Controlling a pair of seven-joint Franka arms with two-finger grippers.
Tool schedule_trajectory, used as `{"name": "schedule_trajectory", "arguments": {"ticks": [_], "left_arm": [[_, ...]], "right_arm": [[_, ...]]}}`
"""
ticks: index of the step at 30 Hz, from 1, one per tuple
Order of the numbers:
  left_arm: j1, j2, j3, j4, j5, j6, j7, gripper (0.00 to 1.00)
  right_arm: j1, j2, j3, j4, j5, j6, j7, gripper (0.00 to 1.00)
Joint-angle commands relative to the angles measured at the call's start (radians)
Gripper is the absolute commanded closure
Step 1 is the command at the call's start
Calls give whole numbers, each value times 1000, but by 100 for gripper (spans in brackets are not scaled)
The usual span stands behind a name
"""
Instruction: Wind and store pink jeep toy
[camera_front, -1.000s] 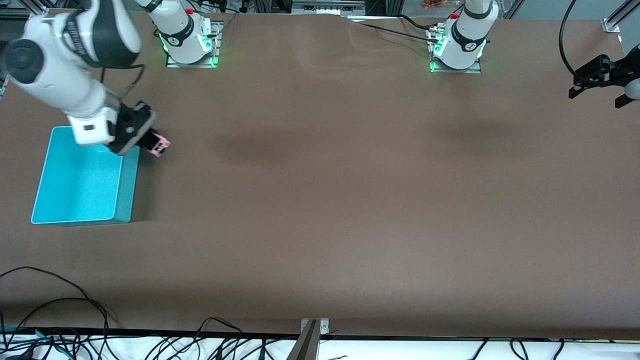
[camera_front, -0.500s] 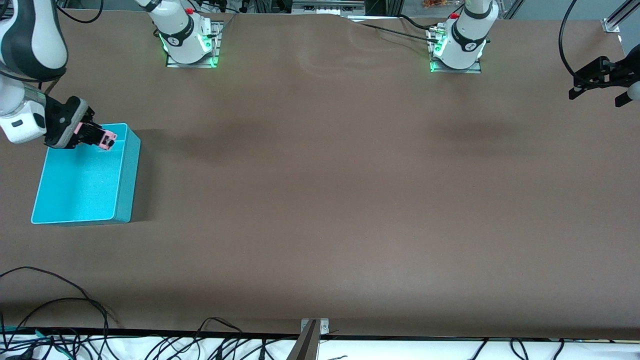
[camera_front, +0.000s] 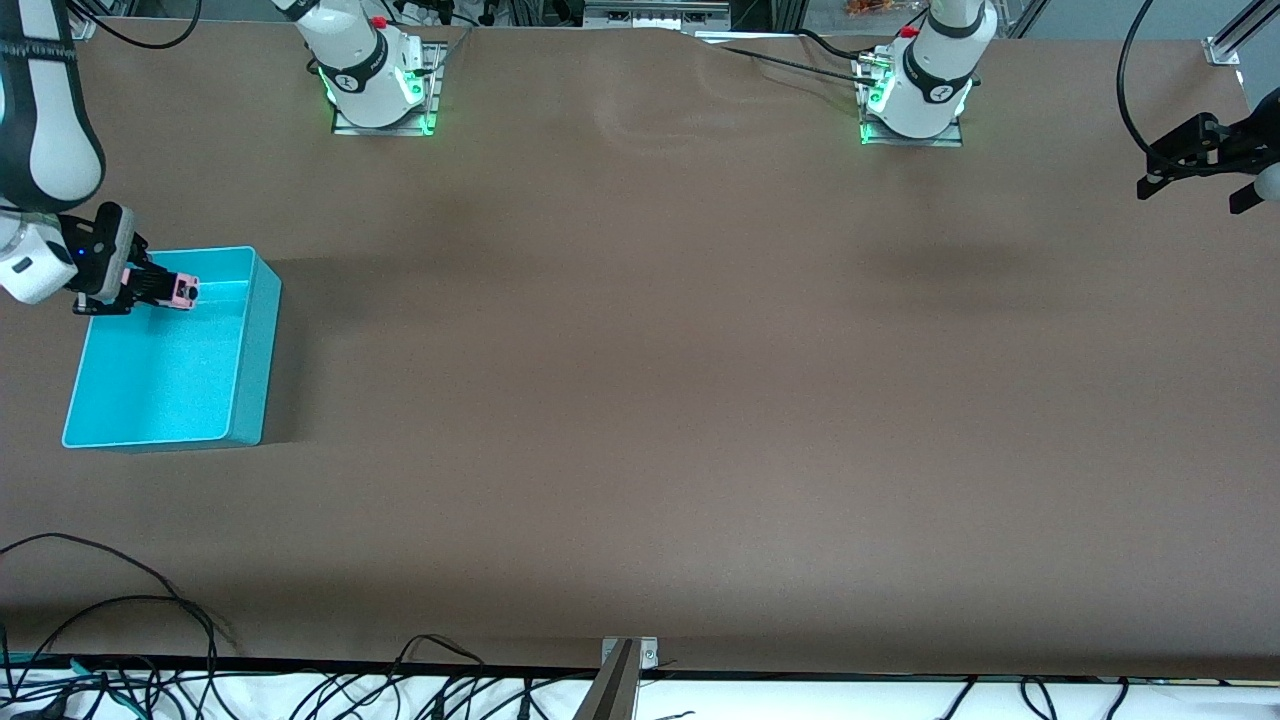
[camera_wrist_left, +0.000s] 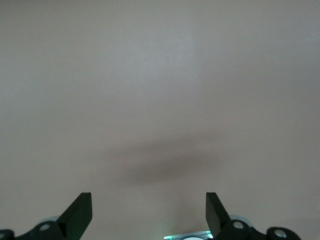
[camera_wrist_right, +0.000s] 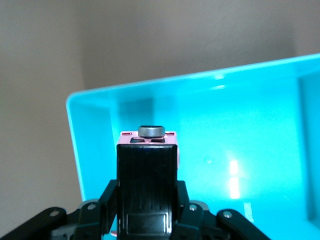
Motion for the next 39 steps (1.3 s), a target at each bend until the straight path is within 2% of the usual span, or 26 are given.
{"name": "schedule_trajectory", "arguments": {"ticks": [1,8,15,23,25,28,31,37,39], "left_arm": [[-4,15,-7,35,23,-21,4,0],[-4,15,-7,35,23,-21,4,0],[-4,15,-7,35,23,-21,4,0],[-4,15,-7,35,23,-21,4,0],[-4,15,-7,35,23,-21,4,0],[-4,15,-7,35,23,-21,4,0],[-4,15,-7,35,23,-21,4,0],[-4,15,-7,35,23,-21,4,0],[-4,15,-7,35,23,-21,4,0]], "right_arm": [[-26,51,8,17,0,45,-104,86],[-28,126,-1,15,3,131,-196,85],[-26,191,-6,10,11,186,-202,85],[-23,209,-3,-11,12,207,-202,82],[-24,208,-3,-13,14,204,-202,75],[-24,209,-3,-13,14,206,-202,51],[-23,202,-3,-13,14,200,-202,36],[-23,188,-1,-13,14,195,-204,23],[-23,182,0,-13,14,194,-204,23]]}}
